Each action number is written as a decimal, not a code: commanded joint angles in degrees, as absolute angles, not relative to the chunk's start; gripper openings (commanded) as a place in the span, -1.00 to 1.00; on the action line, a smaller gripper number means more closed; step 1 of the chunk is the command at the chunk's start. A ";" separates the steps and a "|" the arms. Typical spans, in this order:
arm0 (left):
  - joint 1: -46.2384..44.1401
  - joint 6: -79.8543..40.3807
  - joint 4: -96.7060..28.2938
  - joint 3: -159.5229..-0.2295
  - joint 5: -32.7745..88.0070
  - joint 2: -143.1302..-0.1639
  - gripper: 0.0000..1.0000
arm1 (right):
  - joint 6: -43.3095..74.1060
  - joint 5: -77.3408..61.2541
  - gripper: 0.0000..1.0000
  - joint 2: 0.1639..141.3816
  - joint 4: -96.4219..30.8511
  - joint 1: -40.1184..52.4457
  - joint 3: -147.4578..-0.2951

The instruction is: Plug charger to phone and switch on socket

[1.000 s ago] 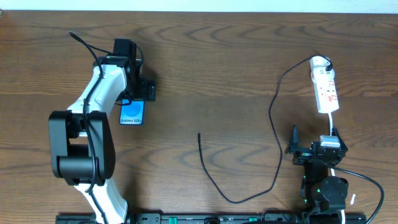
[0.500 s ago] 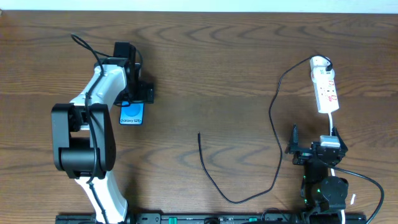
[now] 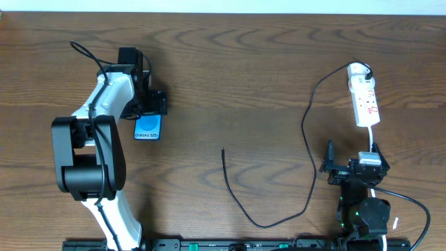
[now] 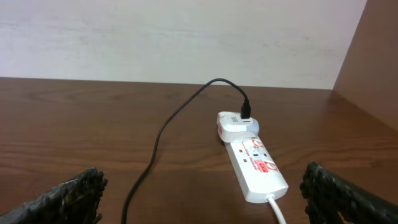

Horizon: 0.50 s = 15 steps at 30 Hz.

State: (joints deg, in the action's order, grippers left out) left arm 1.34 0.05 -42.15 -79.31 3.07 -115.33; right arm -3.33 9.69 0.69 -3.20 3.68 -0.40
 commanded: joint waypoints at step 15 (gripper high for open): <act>0.32 0.80 -41.82 -78.00 0.80 -115.63 0.96 | -2.61 9.93 0.99 0.27 -3.44 4.08 -0.32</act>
